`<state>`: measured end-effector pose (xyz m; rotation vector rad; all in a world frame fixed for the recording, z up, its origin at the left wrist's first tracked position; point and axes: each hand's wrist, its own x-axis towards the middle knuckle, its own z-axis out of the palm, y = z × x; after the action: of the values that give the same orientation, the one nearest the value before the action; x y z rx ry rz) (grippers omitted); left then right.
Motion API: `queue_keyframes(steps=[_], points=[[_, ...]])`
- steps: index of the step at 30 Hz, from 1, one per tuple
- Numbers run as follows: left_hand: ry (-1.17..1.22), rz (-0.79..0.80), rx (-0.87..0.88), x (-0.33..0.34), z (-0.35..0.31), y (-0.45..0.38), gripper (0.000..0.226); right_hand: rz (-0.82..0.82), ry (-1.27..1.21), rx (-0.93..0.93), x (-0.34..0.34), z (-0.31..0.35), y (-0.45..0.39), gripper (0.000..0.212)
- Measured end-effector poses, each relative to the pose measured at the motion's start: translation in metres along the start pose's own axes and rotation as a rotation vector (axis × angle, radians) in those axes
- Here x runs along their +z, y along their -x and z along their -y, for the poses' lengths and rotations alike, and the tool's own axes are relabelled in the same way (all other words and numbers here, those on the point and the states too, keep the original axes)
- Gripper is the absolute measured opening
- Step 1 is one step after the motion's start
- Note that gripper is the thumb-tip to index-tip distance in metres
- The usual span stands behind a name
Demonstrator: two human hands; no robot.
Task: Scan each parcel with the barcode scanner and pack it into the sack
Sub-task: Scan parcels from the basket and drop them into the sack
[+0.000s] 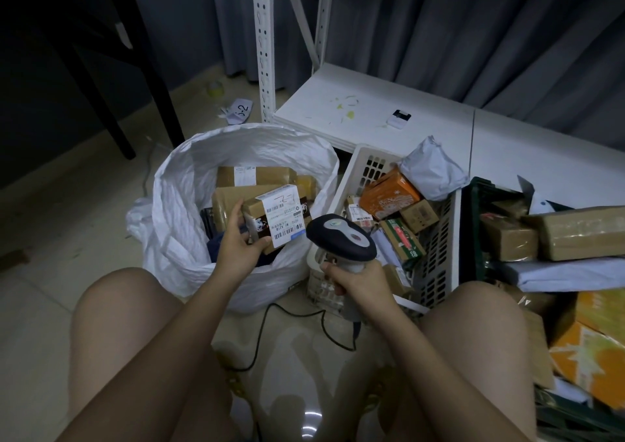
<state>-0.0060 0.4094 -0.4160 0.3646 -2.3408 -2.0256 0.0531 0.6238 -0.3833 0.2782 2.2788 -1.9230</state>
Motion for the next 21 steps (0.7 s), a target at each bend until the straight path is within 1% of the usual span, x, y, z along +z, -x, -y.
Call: queue_keyframes(steps=[4,7,9,11,13,15,17,19,21], points=[[-0.008,-0.117,0.064,-0.015,-0.002,-0.018,0.084,-0.075,0.000,0.032,-0.003,0.004,-0.017,0.020],[-0.090,-0.226,0.113,-0.027,-0.010,-0.038,0.085,-0.069,-0.011,0.084,-0.002,0.014,-0.033,0.017],[-0.124,-0.245,0.126,-0.032,-0.018,-0.056,0.079,-0.066,-0.005,0.099,0.001,0.021,-0.044,0.020],[-0.161,-0.254,0.108,-0.036,-0.025,-0.076,0.085,-0.067,-0.022,0.100,0.005,0.026,-0.056,0.024],[-0.209,-0.257,0.101,-0.038,-0.031,-0.099,0.092,-0.076,-0.041,0.111,0.010,0.028,-0.068,0.023],[-0.294,-0.252,0.148,-0.037,-0.037,-0.117,0.089,-0.070,-0.054,0.120,0.013,0.031,-0.078,0.018],[-0.496,-0.263,0.254,-0.036,-0.043,-0.130,0.082,-0.060,-0.059,0.108,0.014,0.034,-0.085,0.017],[-0.814,-0.281,0.352,-0.034,-0.045,-0.139,0.080,-0.052,-0.059,0.100,0.013,0.036,-0.093,0.024],[-1.152,-0.201,0.344,-0.032,-0.035,-0.150,0.082,-0.047,-0.061,0.111,0.012,0.032,-0.102,0.023]])
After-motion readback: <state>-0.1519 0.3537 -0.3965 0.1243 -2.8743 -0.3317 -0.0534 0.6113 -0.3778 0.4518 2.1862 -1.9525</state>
